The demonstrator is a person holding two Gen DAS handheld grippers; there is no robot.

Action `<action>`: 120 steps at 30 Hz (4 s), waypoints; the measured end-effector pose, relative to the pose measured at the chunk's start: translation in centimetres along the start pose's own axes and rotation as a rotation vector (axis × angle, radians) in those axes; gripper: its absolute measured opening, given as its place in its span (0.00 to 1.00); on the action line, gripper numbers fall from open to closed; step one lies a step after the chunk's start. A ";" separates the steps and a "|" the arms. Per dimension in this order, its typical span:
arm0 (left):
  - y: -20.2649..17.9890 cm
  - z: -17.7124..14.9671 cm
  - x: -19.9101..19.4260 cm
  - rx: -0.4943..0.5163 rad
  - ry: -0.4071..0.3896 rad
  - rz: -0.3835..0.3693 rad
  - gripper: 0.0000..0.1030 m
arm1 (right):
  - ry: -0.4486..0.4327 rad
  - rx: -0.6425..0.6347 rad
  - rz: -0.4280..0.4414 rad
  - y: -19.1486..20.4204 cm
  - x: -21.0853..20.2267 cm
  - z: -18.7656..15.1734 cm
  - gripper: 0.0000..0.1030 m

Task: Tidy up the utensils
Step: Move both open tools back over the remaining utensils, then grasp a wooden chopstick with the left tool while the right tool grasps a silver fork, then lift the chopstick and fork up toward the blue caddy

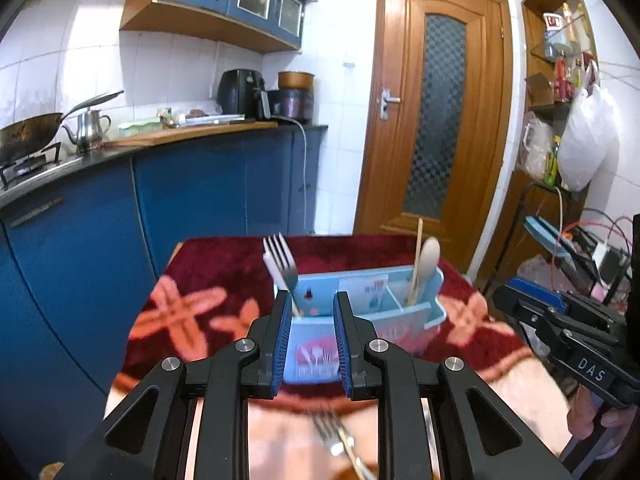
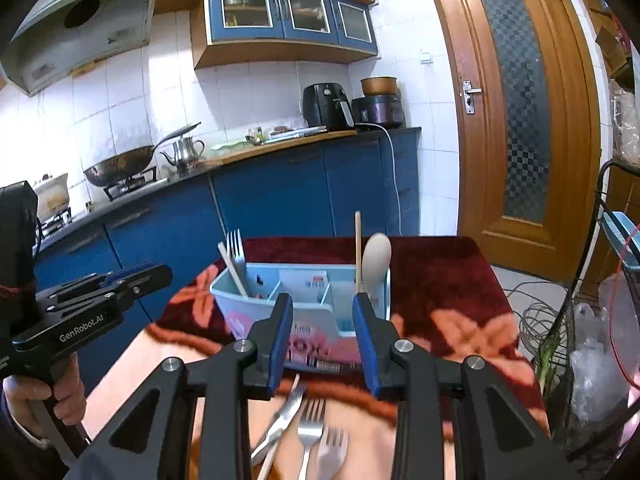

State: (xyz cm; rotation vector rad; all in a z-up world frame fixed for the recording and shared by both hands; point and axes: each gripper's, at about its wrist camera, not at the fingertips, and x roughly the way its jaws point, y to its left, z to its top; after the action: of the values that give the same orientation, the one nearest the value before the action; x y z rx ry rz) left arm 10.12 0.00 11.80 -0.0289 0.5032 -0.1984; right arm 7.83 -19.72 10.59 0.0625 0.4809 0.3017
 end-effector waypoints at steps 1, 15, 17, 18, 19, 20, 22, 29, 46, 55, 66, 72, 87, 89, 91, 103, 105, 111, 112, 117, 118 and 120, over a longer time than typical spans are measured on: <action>-0.1 -0.5 -0.2 0.007 0.011 0.012 0.23 | 0.007 -0.002 -0.002 0.1 -0.2 -0.4 0.34; -0.1 -7.0 0.7 -0.051 0.222 0.012 0.27 | 0.147 0.039 -0.041 -0.9 -0.7 -6.7 0.41; -0.5 -7.8 1.1 -0.055 0.251 0.006 0.27 | 0.179 0.055 -0.039 -1.4 -0.4 -7.6 0.41; -0.7 -8.1 1.3 -0.058 0.267 0.000 0.27 | 0.191 0.063 -0.040 -1.6 -0.3 -7.9 0.41; -0.8 -8.4 1.5 -0.061 0.280 -0.006 0.27 | 0.198 0.067 -0.040 -1.8 -0.2 -8.2 0.42; -0.9 -8.6 1.7 -0.063 0.289 -0.010 0.27 | 0.207 0.073 -0.041 -2.1 -0.2 -8.5 0.43; -1.2 -8.9 2.2 -0.063 0.313 -0.014 0.27 | 0.221 0.089 -0.042 -2.6 -0.1 -9.0 0.45; -2.1 -9.7 4.5 -0.057 0.393 -0.031 0.27 | 0.237 0.132 -0.042 -4.0 0.1 -10.0 0.46; -1.6 -10.3 7.8 -0.118 0.495 -0.074 0.04 | 0.276 0.181 -0.021 -5.9 1.2 -11.3 0.48; 0.1 -9.8 5.7 -0.151 0.420 -0.067 0.04 | 0.311 0.151 0.011 -4.8 1.9 -10.8 0.48; 1.0 -7.7 2.7 -0.182 0.251 -0.110 0.04 | 0.458 0.033 0.054 -2.9 6.1 -10.2 0.47; 1.3 -6.6 1.4 -0.168 0.175 -0.107 0.04 | 0.470 -0.024 0.057 -2.1 7.3 -9.9 0.32; 1.1 -2.8 -0.7 -0.130 -0.030 -0.078 0.04 | 0.243 0.045 0.109 -2.6 3.3 -7.2 0.04; 1.1 -2.1 -0.8 -0.135 -0.053 -0.077 0.04 | 0.178 0.040 0.085 -2.6 2.1 -6.3 0.04; 1.0 -1.2 -0.9 -0.135 -0.080 -0.075 0.04 | 0.120 0.023 0.059 -2.5 1.1 -5.5 0.04; 1.1 4.4 0.2 -0.128 -0.252 -0.014 0.04 | -0.135 0.010 -0.078 -2.8 -0.6 0.2 0.04; 1.3 5.2 0.4 -0.132 -0.275 -0.005 0.04 | -0.152 0.014 -0.079 -2.8 -0.4 0.9 0.04; 1.6 7.4 1.3 -0.152 -0.352 0.024 0.04 | -0.205 0.004 -0.101 -2.6 0.9 3.5 0.04; 1.6 7.7 1.6 -0.149 -0.367 0.028 0.04 | -0.216 -0.002 -0.110 -2.5 1.2 3.9 0.04; 0.8 8.5 2.7 -0.103 -0.422 0.051 0.04 | -0.285 -0.020 -0.156 -2.4 3.2 5.6 0.04; 0.7 8.7 3.0 -0.098 -0.436 0.056 0.04 | -0.293 -0.016 -0.159 -2.5 3.7 5.9 0.04; 0.5 8.9 3.5 -0.091 -0.452 0.066 0.04 | -0.313 -0.010 -0.166 -2.6 4.6 6.2 0.04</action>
State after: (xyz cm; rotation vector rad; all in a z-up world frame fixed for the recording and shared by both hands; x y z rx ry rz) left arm 17.49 -0.34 17.95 -0.1423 0.0615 -0.0986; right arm 15.28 -20.77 13.73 0.0589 0.1719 0.1271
